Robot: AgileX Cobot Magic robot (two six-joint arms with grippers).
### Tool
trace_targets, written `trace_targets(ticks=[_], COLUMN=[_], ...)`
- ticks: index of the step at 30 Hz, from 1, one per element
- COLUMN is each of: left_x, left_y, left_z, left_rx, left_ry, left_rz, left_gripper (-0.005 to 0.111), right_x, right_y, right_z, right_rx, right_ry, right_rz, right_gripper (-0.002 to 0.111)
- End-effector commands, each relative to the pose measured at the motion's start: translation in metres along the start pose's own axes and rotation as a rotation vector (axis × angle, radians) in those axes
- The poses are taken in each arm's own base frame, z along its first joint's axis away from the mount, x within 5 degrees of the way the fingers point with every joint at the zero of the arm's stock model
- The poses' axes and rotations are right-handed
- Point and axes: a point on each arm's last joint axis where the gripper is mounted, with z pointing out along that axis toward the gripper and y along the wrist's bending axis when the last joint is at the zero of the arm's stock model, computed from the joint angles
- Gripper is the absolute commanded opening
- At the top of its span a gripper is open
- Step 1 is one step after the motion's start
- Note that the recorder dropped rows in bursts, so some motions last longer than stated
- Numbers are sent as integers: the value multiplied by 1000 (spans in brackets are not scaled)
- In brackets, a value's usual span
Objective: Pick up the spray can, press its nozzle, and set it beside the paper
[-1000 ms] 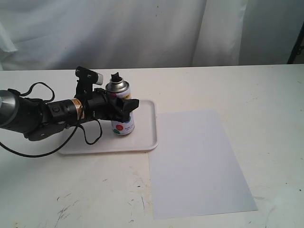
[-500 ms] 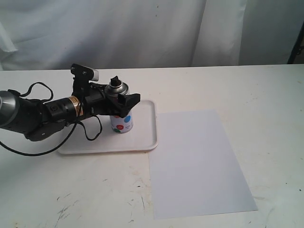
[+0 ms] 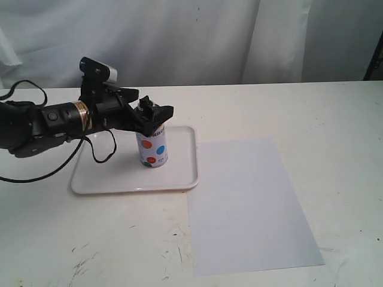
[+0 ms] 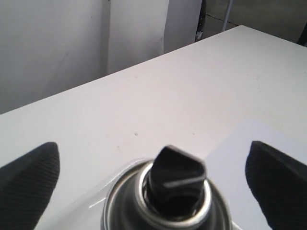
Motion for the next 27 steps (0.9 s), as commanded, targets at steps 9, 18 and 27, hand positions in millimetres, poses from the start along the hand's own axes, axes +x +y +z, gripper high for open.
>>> trace_targets(ticks=[9,18,27], left_x=[-68,-99,-110], left_y=[-24,-44,-51], left_z=[-45,-82,-122], left_rx=[72,82,-90], left_ry=[-21,54,45], left_rz=[46,-6,-101], left_gripper=[58,30,26], right_x=[1,1,1], right_y=[-1,-1,-1], right_z=[0,0,0], right_rx=[10,10,10], right_ry=[-6,-6,-6], right_rz=[7,7,7], right_gripper=[0,0,0])
